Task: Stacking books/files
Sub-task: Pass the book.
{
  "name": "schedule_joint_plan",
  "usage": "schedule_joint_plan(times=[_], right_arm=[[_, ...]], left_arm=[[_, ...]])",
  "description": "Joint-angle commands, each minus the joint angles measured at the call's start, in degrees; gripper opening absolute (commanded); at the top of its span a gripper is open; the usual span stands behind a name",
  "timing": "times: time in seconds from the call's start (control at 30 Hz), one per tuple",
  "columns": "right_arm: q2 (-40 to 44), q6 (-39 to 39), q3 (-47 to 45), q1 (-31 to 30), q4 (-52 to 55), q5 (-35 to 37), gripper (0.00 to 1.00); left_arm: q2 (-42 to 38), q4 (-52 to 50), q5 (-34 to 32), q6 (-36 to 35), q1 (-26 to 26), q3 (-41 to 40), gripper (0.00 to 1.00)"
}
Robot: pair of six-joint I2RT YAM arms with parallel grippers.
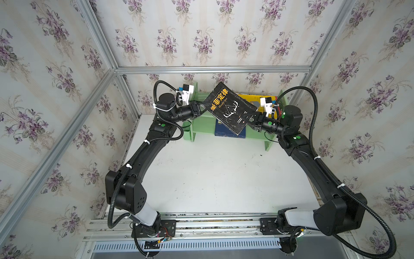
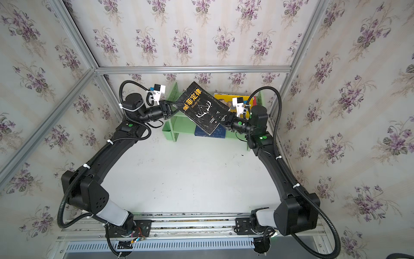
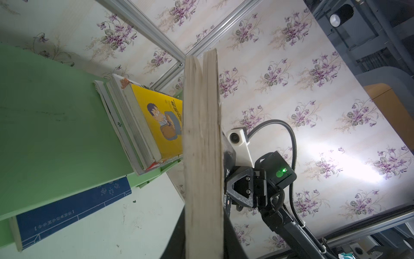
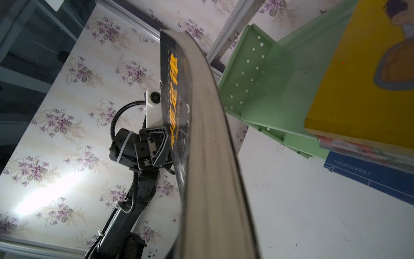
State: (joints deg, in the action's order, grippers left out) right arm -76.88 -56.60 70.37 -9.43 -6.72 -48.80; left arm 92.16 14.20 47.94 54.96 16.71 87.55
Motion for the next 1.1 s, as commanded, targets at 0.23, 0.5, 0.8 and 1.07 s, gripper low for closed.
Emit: schedule_joint_plan(times=[0.23,0.5,0.8,1.07], right_arm=[[1.59,-2.83,-3.91,-2.4,-7.48,8.36,0.53],[1.96,-4.13,-4.71,-3.29,-9.97,8.54,0.55],[-1.97,-9.23,-3.81,-5.2,-18.68,8.11,0.54],[-5.43,-13.16,-1.32,-5.92,-23.65,8.1,0.41]], left_arm=[[2.76,20.24,-7.26,13.3,-0.35,-0.32,0.03],[2.56,24.42,-12.39,15.65,-0.47,-2.8,0.04],[-0.2,27.98,-15.55,16.28,-0.36,-8.14,0.06],[-2.15,29.62,-17.81,15.24,0.32,-10.88,0.07]])
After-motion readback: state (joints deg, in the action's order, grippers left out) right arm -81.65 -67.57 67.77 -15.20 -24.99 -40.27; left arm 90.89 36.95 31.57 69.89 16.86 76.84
